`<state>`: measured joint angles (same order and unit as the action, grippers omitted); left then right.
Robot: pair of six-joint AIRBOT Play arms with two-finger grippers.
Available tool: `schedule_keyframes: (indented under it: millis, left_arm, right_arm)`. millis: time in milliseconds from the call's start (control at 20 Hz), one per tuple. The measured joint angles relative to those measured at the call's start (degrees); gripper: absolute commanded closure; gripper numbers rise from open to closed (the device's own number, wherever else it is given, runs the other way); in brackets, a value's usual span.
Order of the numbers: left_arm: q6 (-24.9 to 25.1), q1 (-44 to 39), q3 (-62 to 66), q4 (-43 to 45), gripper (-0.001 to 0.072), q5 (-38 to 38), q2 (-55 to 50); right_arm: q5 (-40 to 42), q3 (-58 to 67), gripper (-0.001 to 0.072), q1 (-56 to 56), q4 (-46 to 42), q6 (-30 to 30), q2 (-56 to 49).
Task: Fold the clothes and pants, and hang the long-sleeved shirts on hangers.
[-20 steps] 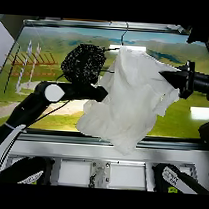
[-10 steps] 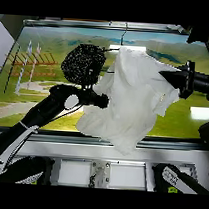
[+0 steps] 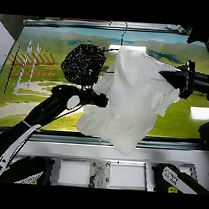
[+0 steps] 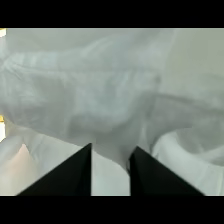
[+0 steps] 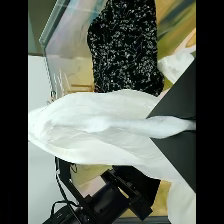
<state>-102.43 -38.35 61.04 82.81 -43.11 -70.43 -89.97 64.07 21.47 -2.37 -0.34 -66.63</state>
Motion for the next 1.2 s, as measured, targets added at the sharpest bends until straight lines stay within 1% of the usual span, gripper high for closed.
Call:
schedule_keyframes:
  millis: [50,250,450,550,850,1050,1200]
  left_arm:
    - [0.0,0.0,0.0,0.0,0.0696,0.3,-0.4]
    - [-0.5,2.2,0.0,0.1,0.0697,1.7,-0.2]
    - [-1.1,9.0,0.0,-0.1,0.0697,0.5,3.2]
    - [-1.1,12.2,0.0,-0.8,0.0697,-0.1,4.6]
    - [-1.1,18.5,0.0,-1.8,0.0697,-1.4,5.7]
    - [-1.1,21.1,0.1,-2.0,0.0697,-1.5,5.8]
    - [-1.0,22.3,0.9,-2.0,0.0697,-2.2,5.9]
  right_arm:
    - [0.0,0.0,0.0711,0.0,0.0,0.5,0.0]
    - [0.0,0.0,0.0712,0.0,0.0,3.3,0.1]
    - [-0.3,0.0,0.0712,0.0,0.3,6.1,0.1]
    - [-0.9,0.0,0.0712,-0.2,2.1,6.9,0.1]
    - [-2.4,0.0,0.0712,-1.7,5.8,7.7,0.1]
    - [-2.7,0.0,0.0712,-2.9,5.5,8.4,0.1]
    - [-1.3,0.0,0.0712,-3.2,3.3,8.7,0.1]
